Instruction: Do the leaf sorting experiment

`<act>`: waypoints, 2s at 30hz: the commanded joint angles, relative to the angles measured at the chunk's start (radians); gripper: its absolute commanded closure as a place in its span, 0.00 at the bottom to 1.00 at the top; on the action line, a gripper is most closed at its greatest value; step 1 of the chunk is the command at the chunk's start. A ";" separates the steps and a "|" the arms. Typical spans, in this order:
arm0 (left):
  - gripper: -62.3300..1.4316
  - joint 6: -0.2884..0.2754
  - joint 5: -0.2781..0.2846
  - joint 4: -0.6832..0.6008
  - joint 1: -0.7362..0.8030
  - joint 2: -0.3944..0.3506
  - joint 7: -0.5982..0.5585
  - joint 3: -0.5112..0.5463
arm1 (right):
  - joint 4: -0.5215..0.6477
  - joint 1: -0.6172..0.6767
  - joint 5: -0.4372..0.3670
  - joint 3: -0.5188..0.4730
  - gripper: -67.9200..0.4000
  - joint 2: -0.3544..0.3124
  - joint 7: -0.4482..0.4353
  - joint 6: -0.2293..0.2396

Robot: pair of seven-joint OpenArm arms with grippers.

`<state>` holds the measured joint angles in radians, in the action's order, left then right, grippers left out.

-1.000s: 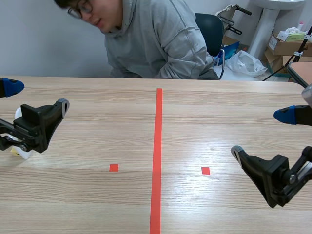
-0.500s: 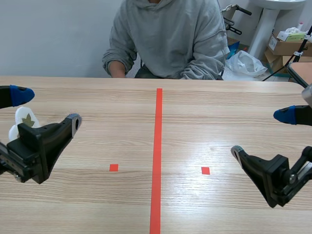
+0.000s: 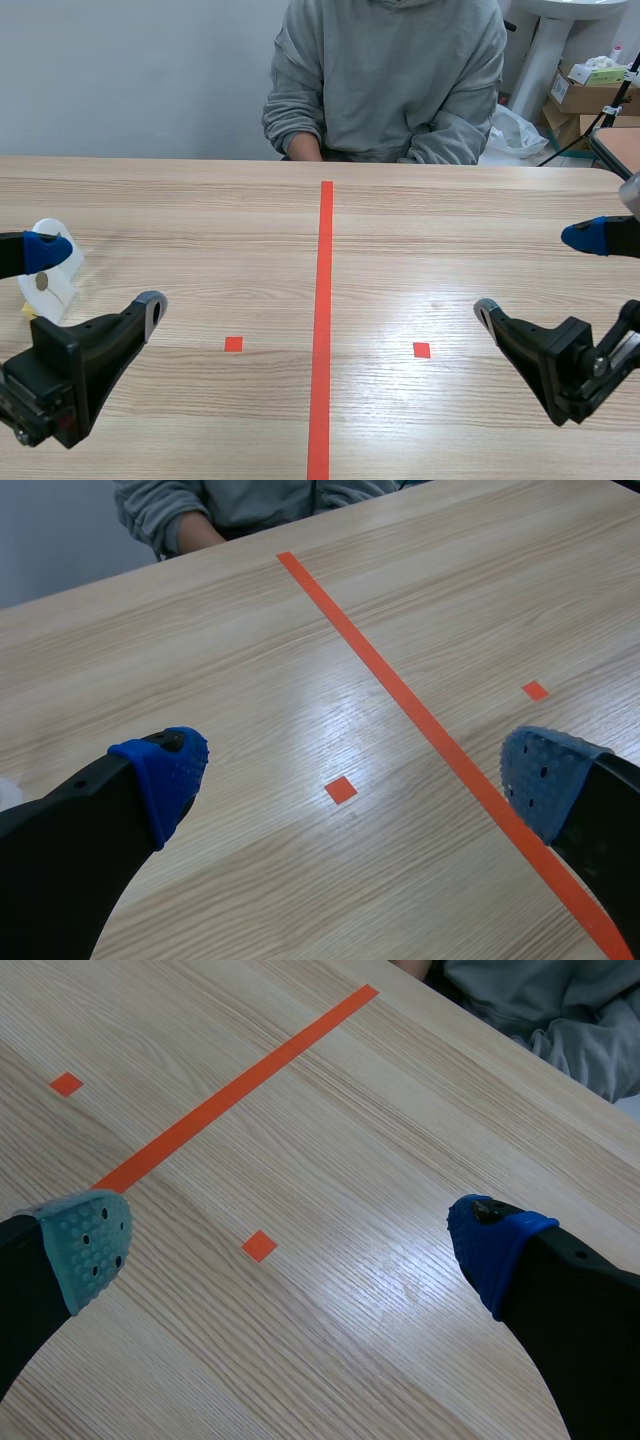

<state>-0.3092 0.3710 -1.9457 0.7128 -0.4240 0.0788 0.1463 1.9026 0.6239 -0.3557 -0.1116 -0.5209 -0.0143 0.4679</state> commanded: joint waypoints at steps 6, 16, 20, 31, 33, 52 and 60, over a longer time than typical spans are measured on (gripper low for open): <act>0.00 0.000 0.030 0.004 0.007 -0.016 -0.014 0.003 | 0.003 -0.011 -0.014 -0.010 0.00 -0.002 -0.014 -0.003; 0.00 0.000 0.060 0.105 0.004 -0.078 -0.084 0.004 | 0.003 -0.012 -0.014 -0.010 0.00 -0.002 -0.014 -0.003; 0.00 0.000 0.060 0.105 0.001 -0.072 -0.089 0.004 | 0.003 -0.012 -0.014 -0.010 0.00 -0.002 -0.014 -0.003; 0.00 0.000 0.060 0.105 0.001 -0.072 -0.089 0.004 | 0.003 -0.012 -0.014 -0.010 0.00 -0.002 -0.014 -0.003; 0.00 0.000 0.060 0.105 0.001 -0.072 -0.089 0.004 | 0.003 -0.012 -0.014 -0.010 0.00 -0.002 -0.014 -0.003; 0.00 0.000 0.059 0.105 0.001 -0.072 -0.089 0.004 | 0.003 -0.012 -0.014 -0.010 0.00 -0.002 -0.014 -0.003; 0.00 0.000 0.059 0.105 0.001 -0.069 -0.089 0.003 | 0.003 -0.012 -0.014 -0.010 0.00 -0.002 -0.014 -0.003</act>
<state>-0.3084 0.4236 -1.8153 0.7170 -0.5007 0.0032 0.1463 1.9026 0.6239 -0.3557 -0.1116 -0.5209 -0.0143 0.4679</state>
